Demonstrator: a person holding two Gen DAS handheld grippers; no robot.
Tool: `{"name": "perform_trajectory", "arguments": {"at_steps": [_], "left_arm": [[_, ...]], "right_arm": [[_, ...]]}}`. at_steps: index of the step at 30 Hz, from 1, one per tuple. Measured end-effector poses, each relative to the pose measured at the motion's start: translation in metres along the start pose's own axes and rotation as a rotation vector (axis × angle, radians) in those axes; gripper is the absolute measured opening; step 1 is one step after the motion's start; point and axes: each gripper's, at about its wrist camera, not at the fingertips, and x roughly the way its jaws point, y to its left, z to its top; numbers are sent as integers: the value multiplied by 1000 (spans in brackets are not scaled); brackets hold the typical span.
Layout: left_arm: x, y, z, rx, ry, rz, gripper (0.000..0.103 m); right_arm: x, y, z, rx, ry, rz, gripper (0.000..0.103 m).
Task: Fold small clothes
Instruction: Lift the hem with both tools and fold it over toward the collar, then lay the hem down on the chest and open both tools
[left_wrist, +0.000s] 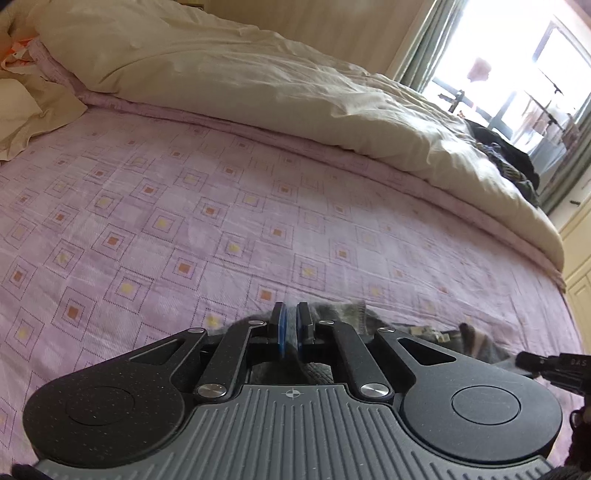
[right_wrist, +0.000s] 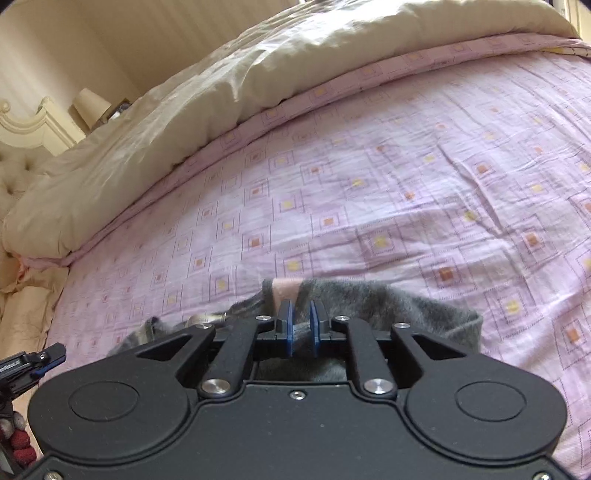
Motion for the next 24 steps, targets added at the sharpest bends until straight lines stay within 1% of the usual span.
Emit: {"name": "perform_trajectory", "arguments": {"at_steps": [1, 2, 3, 6, 8, 12, 17, 20, 24], "left_arm": [[0, 3, 2, -16, -6, 0, 11], [0, 6, 4, -32, -12, 2, 15], [-3, 7, 5, -39, -22, 6, 26], [-16, 4, 4, 8, -57, 18, 29], [-25, -1, -1, 52, -53, 14, 33], [-35, -21, -22, 151, -16, -18, 34], [-36, -47, -64, 295, 64, -61, 35], [-33, -59, -90, 374, 109, -75, 35], [-27, -67, -113, 464, 144, -98, 35]], "right_arm": [[-4, 2, 1, -8, -14, -7, 30], [-7, 5, 2, -27, -29, -4, 39], [-12, 9, 1, -53, -39, 3, 44], [-22, 27, -10, -157, -31, 23, 44], [-25, 43, -24, -241, -10, 29, 44], [-29, 69, -59, -386, 42, 45, 44], [-26, 92, -101, -539, 99, 57, 44], [-19, 99, -113, -608, 122, 56, 44], [3, 100, -117, -663, 150, 24, 44]]}}
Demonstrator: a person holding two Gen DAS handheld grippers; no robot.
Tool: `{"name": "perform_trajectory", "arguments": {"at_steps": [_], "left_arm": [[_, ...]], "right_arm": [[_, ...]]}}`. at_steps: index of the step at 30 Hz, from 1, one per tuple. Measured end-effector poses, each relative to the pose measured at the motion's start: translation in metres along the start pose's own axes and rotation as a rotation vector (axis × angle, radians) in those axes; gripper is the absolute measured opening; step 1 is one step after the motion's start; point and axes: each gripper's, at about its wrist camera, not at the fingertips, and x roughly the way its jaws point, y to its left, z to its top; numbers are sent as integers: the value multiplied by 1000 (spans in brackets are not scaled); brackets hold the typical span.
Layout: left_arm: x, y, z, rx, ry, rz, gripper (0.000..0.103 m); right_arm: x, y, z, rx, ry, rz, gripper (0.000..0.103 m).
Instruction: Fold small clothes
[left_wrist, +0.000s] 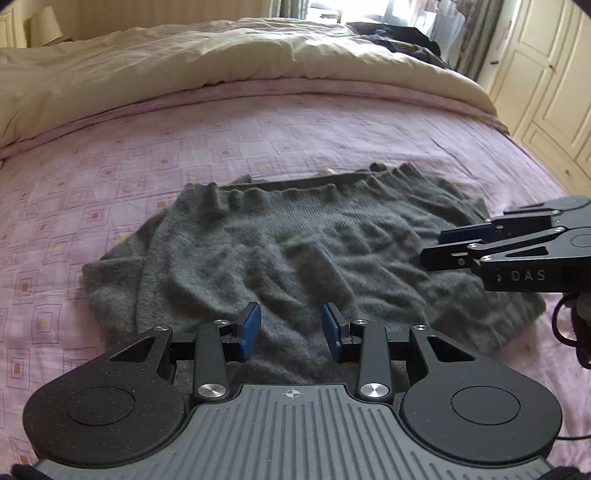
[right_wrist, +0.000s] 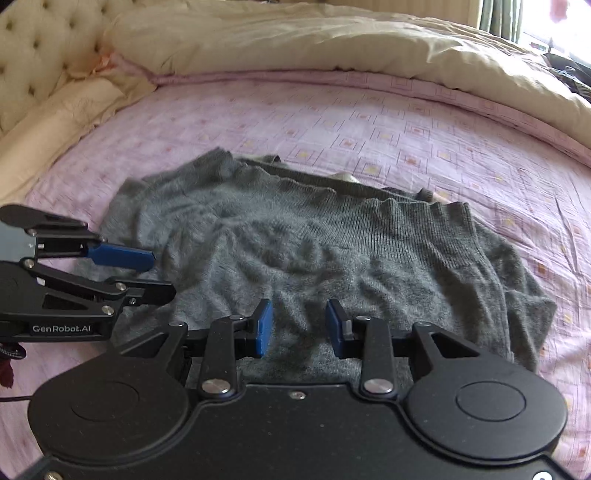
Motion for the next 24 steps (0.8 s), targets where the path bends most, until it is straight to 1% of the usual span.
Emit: {"name": "perform_trajectory", "arguments": {"at_steps": [2, 4, 6, 8, 12, 14, 17, 19, 20, 21, 22, 23, 24], "left_arm": [[9, -3, -3, 26, 18, -6, 35], [20, 0, -1, 26, 33, 6, 35], [32, 9, 6, -1, 39, 19, 35], [41, 20, 17, -39, 27, 28, 36], [57, 41, 41, -85, 21, 71, 36], [65, 54, 50, -104, 35, 95, 36], [71, 70, 55, -107, 50, 66, 36], [70, 73, 56, -82, 46, 75, 36], [68, 74, 56, -67, 41, 84, 36], [67, 75, 56, -56, 42, 118, 36], [67, 80, 55, -60, 45, 135, 36], [66, 85, 53, -80, 50, 141, 36], [66, 93, 53, -110, 56, 141, 36]], "right_arm": [[13, -6, 7, -8, 7, -26, 43], [24, -14, 17, -1, 8, -42, 43], [33, -24, 28, 13, 4, -62, 44], [44, -35, 38, 40, 15, -81, 45], [57, -56, 48, 97, 28, -108, 44], [57, -66, 51, 130, 27, -112, 44], [55, -79, 50, 170, 31, -131, 44], [53, -88, 48, 207, 35, -139, 43], [51, -90, 48, 222, 37, -144, 43], [48, -90, 49, 234, 34, -153, 44], [40, -90, 50, 238, 16, -155, 45], [32, -87, 50, 235, -13, -149, 47], [24, -81, 50, 222, -42, -141, 47]]}}
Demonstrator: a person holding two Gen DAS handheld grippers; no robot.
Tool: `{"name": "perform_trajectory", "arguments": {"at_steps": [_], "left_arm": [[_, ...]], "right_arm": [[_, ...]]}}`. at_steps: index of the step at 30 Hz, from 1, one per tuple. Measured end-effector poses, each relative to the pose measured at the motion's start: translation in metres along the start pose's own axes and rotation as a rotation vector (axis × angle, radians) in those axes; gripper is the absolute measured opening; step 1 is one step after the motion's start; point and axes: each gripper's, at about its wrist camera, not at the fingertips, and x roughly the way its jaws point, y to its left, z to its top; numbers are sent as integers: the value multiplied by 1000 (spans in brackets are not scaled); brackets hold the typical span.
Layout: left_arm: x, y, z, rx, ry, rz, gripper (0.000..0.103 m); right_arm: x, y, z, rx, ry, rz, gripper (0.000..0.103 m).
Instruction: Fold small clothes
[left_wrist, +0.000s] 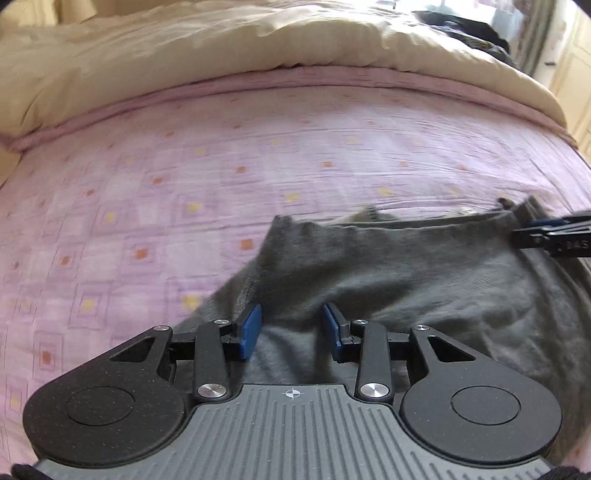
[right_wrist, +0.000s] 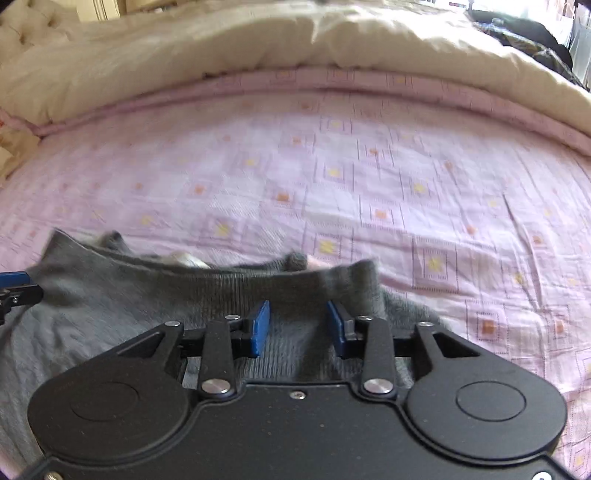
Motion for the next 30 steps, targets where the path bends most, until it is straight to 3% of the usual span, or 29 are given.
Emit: {"name": "perform_trajectory", "arguments": {"at_steps": [5, 10, 14, 17, 22, 26, 30], "left_arm": [[-24, 1, 1, 6, -48, 58, 36], [-60, -15, -9, -11, -139, -29, 38], [-59, -31, -29, 5, -98, -70, 40], [-43, -25, -43, -21, -15, -13, 40], [-39, -19, -47, -42, -20, -14, 45], [-36, -19, -44, -34, -2, -14, 49], [-35, -18, -45, -34, -5, -23, 50]], "right_arm": [[-33, 42, -12, -114, -83, 122, 47], [-28, 98, -33, -271, -29, 233, 47], [7, 115, -39, -332, 74, 168, 47], [18, 108, -25, -256, 76, 159, 54], [-4, 92, -15, -158, 30, 164, 60], [-28, 73, -40, -144, 22, 129, 64], [-39, 47, -75, -143, 81, 0, 70]]}}
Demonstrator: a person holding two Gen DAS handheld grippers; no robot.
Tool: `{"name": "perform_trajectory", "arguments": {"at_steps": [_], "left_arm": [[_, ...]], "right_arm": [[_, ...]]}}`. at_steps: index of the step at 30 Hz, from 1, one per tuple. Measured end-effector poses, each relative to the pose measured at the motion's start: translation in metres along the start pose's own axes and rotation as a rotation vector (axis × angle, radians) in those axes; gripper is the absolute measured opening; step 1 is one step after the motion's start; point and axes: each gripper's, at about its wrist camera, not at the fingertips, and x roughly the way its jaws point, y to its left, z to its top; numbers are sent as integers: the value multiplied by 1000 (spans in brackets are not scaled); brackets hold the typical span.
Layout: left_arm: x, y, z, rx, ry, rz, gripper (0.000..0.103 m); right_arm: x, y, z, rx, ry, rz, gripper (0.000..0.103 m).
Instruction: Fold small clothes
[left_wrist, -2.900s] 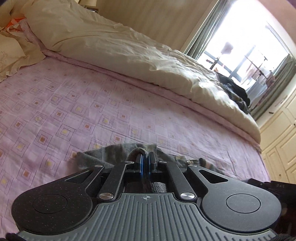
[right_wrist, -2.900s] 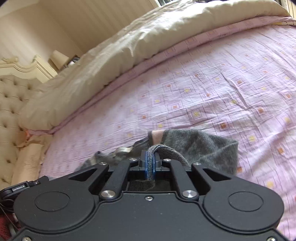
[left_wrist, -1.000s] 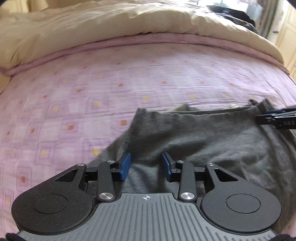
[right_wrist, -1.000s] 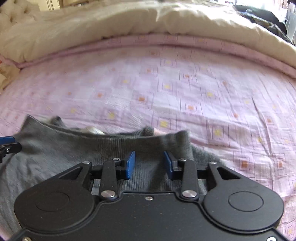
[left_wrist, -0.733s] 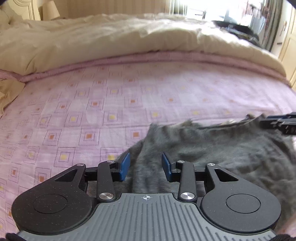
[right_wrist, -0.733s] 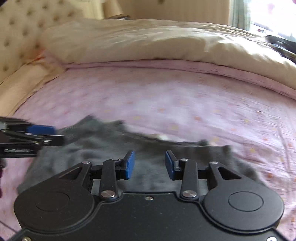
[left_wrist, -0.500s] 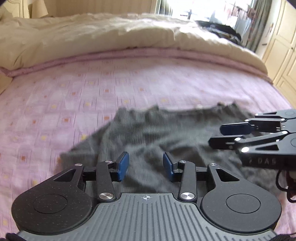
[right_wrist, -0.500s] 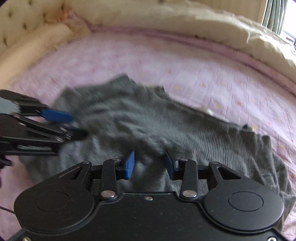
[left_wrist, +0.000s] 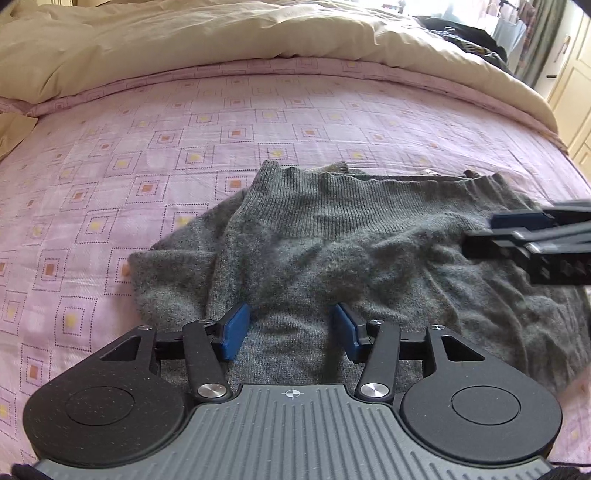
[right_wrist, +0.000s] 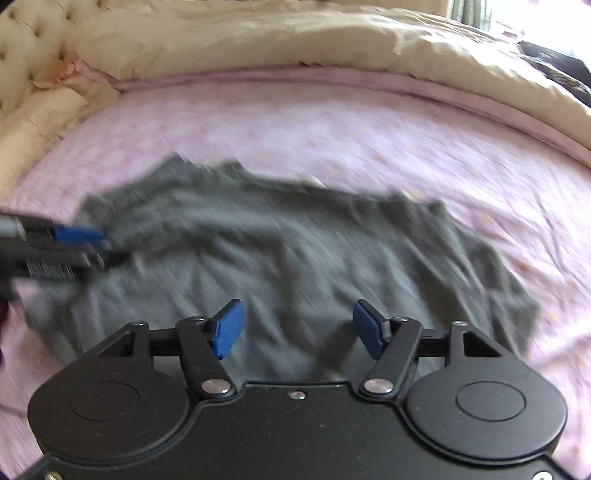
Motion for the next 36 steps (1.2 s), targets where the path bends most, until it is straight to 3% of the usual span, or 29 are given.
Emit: {"name": "perform_trajectory", "arguments": {"at_steps": [3, 7, 11, 13, 21, 27, 36], "left_arm": [[0, -1, -1, 3, -2, -3, 52], [2, -4, -3, 3, -4, -16, 68], [8, -15, -3, 46, 4, -11, 86], [12, -21, -4, 62, 8, 1, 95], [-1, -25, 6, -37, 31, 7, 97], [-27, -51, 13, -75, 27, 9, 97], [14, -72, 24, -137, 130, 67, 97]], "right_arm": [[-8, -24, -27, 60, 45, -78, 84], [-27, -52, -43, 153, 59, -123, 86], [-42, -85, -53, 304, 8, -36, 97], [-45, -102, -58, 375, -3, 11, 97], [-22, -141, -70, 584, 14, 221, 98], [-8, -144, -72, 593, 16, 346, 103], [9, -156, -53, 581, -4, 493, 103]]}}
